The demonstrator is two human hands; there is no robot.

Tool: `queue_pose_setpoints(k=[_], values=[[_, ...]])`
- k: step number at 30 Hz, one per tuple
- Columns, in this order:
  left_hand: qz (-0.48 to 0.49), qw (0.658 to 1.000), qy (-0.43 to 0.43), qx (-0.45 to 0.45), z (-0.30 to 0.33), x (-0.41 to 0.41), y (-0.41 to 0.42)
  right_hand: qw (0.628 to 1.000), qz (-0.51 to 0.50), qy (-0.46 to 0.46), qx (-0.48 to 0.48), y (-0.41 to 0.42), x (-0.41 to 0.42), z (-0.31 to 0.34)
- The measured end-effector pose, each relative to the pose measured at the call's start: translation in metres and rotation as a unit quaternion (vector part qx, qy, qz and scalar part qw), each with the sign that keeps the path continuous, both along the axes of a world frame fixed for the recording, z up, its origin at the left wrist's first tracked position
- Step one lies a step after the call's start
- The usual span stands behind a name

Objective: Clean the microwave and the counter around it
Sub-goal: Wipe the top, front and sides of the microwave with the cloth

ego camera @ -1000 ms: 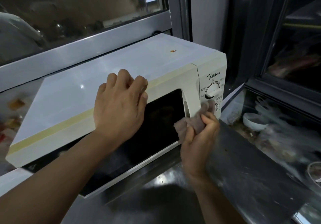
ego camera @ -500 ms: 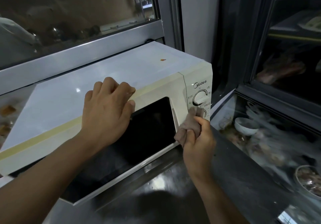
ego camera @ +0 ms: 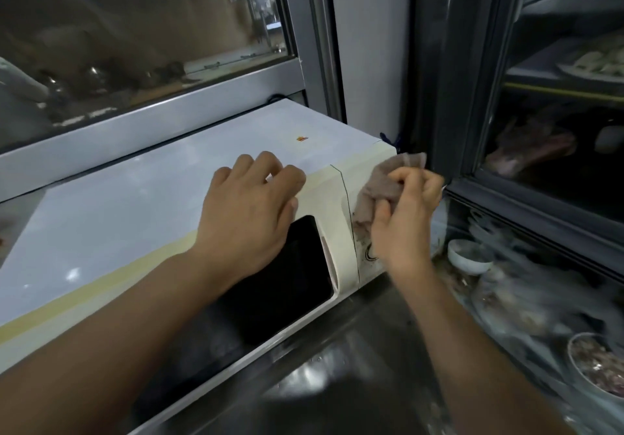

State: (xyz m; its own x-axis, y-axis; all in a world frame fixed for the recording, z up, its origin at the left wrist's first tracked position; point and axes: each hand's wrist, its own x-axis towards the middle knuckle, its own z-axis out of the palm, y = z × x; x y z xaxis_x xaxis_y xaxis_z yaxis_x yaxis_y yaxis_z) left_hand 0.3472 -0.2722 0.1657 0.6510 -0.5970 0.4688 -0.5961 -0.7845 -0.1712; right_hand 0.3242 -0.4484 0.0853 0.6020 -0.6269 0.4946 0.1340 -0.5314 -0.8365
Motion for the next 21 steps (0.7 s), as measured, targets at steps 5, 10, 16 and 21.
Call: queue_pose_setpoints(k=[5, 10, 16, 21], values=[[-0.021, 1.000, 0.012, -0.008, -0.002, 0.003, 0.002, 0.995, -0.011, 0.051, 0.082, -0.032, 0.006, -0.005], [-0.027, 0.999, 0.023, -0.029, -0.002, 0.003, 0.000, 0.997, 0.028, 0.011, -0.066, 0.009, -0.007, -0.007], [-0.031, 0.999, 0.015, -0.037, -0.004, 0.002, 0.000, 0.996, 0.072, 0.015, -0.054, -0.015, -0.002, -0.009], [-0.030, 0.999, 0.012, -0.040, -0.005, 0.002, 0.000, 0.978, 0.109, 0.028, 0.177, -0.047, 0.013, -0.016]])
